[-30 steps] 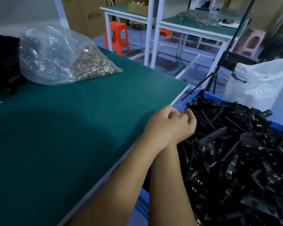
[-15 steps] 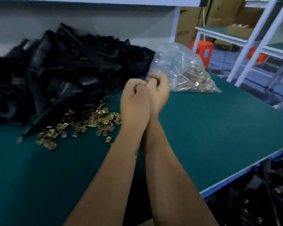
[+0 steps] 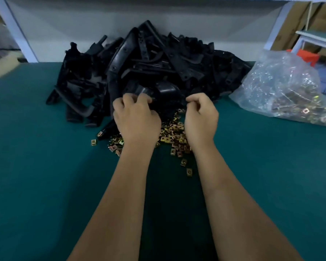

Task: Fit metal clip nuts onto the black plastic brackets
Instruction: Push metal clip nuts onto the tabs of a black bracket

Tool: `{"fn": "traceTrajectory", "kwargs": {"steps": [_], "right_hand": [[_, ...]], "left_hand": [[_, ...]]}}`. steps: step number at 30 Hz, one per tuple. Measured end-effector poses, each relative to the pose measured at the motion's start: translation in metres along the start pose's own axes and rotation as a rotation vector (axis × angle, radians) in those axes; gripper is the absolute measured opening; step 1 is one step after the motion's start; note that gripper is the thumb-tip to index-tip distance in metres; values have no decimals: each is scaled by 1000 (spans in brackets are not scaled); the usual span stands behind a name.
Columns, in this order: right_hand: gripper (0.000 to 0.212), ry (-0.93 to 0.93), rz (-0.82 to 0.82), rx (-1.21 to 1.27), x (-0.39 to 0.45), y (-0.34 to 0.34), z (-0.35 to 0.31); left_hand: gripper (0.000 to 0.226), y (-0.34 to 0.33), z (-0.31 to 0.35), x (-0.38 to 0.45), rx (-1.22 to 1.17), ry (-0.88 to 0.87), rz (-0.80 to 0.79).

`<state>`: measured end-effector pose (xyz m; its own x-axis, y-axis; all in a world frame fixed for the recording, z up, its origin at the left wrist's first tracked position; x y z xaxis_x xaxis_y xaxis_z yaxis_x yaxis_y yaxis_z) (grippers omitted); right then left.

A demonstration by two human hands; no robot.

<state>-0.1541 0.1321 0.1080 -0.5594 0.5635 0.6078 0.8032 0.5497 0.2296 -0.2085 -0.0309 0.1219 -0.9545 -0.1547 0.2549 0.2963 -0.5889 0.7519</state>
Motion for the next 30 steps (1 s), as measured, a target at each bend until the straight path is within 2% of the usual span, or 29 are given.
{"fn": "traceTrajectory", "kwargs": {"steps": [3,6,12,16,18,21,23,26,30], "right_hand": [[28,-39,-10,9,-2,2,8],[26,8,-89,-45,-5,-7,6],[22,44,-206,-19,-9,-19,-1],[20,-13,-229,286,-9,-21,-9],[16,-29,-334,473,-10,-28,-16],[16,-32,-445,561,-13,-36,-26],[21,-135,-359,609,-11,-34,-22],[18,-342,-133,790,-7,-22,-6],[17,-422,90,1026,-1,-3,8]], "left_hand": [[53,-11,-21,7,100,104,-57],[62,-18,-25,8,121,89,-25],[54,-7,-25,11,-107,13,70],[60,6,-16,4,-306,-61,95],[64,9,-13,1,-342,-89,108],[61,9,-11,-2,-370,-116,105],[59,8,-10,-3,-405,-129,72],[56,8,-10,-4,-470,-157,46],[54,5,-10,-5,-520,-148,22]]}}
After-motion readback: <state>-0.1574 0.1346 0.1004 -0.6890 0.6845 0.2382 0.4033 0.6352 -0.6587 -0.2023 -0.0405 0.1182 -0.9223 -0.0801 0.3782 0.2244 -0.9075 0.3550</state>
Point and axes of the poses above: each hand's wrist, its own x-axis towards the middle knuckle, its own y-axis out of the back of the hand, z = x × y, the point moved 7 cm from there along x, towards the middle knuckle, and after that the axes turned 15 degrees about y, right-handed, at the moved point
